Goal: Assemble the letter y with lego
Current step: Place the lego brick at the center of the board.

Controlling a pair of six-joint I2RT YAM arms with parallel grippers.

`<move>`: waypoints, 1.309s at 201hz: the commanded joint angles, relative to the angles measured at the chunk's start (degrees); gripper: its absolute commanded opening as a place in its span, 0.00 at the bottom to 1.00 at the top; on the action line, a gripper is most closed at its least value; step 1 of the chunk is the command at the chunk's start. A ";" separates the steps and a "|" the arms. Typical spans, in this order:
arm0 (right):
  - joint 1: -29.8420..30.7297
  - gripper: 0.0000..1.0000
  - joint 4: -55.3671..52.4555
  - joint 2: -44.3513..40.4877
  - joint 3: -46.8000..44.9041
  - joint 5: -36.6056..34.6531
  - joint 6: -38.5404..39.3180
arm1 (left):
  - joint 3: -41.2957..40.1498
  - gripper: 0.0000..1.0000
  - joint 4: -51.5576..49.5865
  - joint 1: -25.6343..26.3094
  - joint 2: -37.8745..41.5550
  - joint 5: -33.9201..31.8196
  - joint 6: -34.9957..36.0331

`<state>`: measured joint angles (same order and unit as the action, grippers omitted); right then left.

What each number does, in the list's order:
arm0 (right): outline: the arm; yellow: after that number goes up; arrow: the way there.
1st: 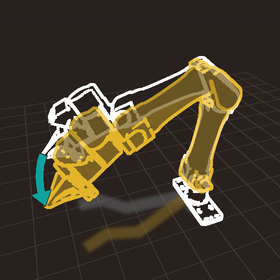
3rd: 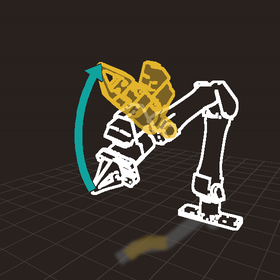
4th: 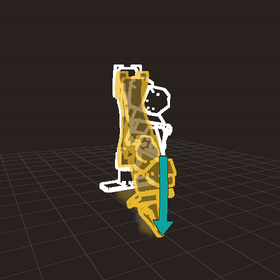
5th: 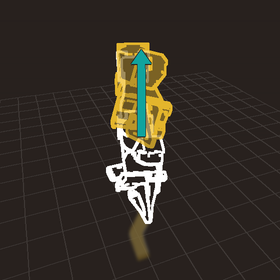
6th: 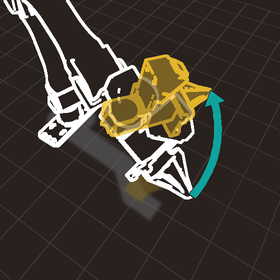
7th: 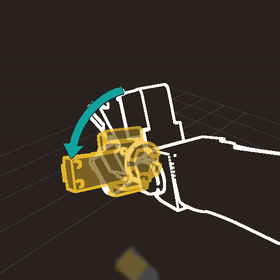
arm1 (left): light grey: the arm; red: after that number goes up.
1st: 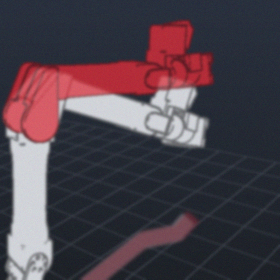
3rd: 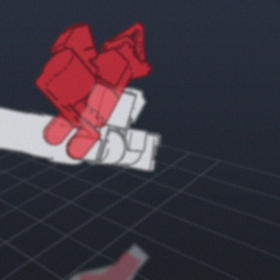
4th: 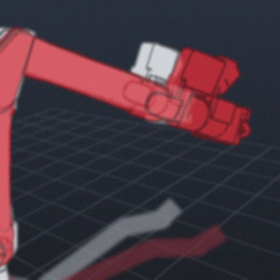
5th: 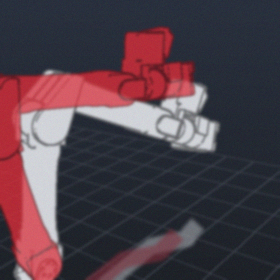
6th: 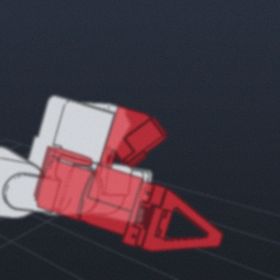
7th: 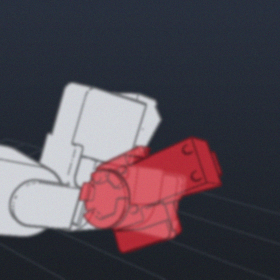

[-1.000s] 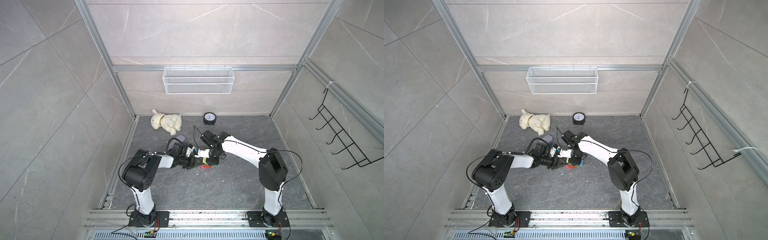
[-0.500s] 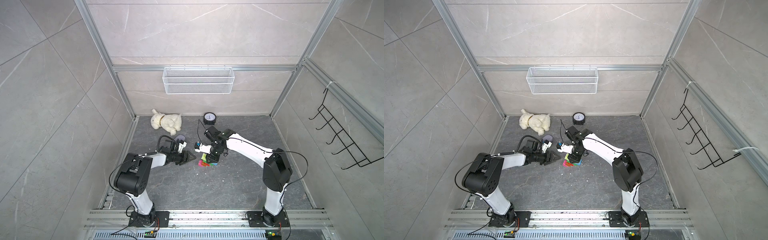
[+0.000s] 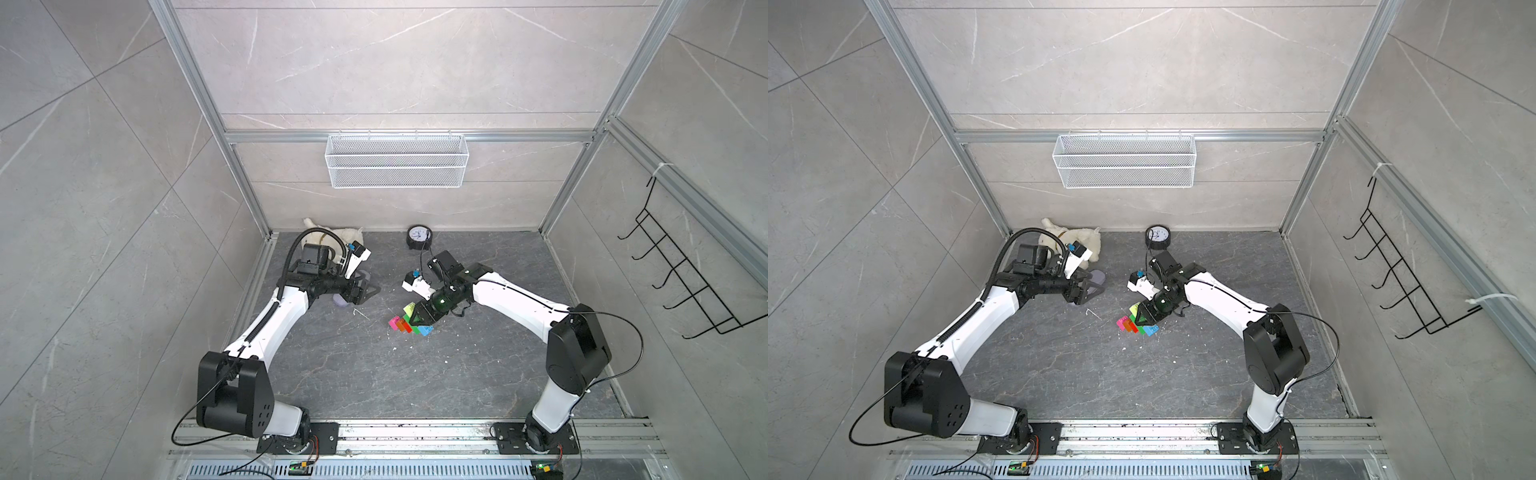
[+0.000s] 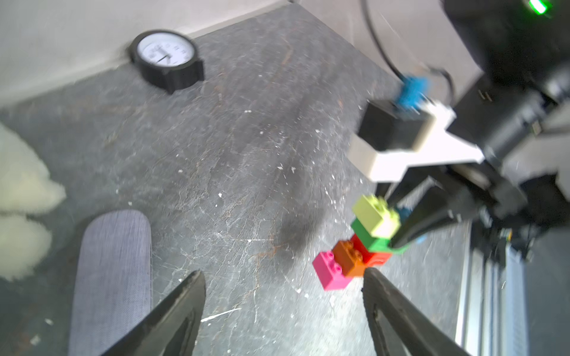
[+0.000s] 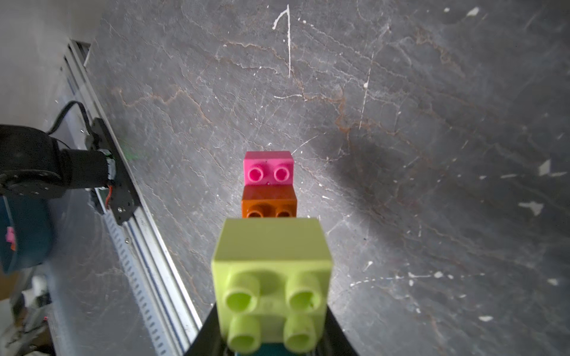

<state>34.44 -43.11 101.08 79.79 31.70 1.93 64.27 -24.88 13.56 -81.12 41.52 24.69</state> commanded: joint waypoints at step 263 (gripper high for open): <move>-1.21 0.23 21.67 -7.84 -7.36 8.57 -29.00 | -6.26 0.87 12.91 14.93 -1.49 -4.08 24.18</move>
<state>33.30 -23.20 95.35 72.51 38.87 -26.04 55.81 -13.39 28.12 -82.43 37.34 49.39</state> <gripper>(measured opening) 0.335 0.874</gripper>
